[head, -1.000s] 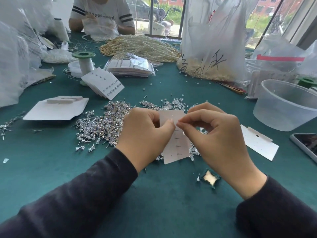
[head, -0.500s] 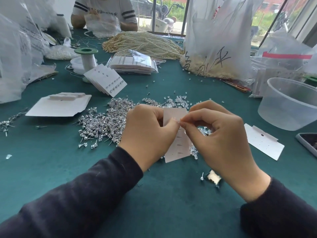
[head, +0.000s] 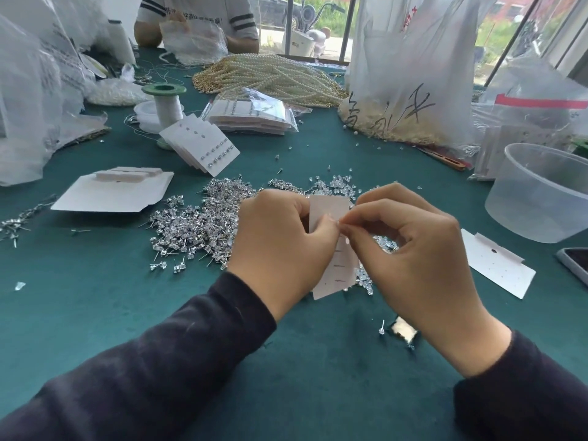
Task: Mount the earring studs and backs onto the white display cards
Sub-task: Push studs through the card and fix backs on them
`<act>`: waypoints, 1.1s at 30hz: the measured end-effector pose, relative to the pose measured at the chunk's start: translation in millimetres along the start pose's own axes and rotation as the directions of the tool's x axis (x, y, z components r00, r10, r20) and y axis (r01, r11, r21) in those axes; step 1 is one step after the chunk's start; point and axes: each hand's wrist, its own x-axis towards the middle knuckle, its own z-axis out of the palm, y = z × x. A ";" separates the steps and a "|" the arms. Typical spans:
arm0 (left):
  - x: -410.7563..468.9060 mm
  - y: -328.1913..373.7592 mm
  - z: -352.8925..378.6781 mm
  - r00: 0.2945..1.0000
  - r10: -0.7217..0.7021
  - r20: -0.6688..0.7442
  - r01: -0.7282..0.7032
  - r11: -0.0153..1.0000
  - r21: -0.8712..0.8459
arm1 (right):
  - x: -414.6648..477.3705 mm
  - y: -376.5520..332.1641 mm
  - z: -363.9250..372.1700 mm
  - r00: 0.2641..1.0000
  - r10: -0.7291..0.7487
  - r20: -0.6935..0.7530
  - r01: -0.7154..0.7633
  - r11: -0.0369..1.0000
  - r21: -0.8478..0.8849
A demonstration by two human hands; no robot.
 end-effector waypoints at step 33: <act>0.1 3.9 -4.6 0.995 0.021 0.093 -0.015 0.997 -0.069 | 2.8 -1.5 -3.8 0.998 0.035 0.045 -0.039 0.995 0.090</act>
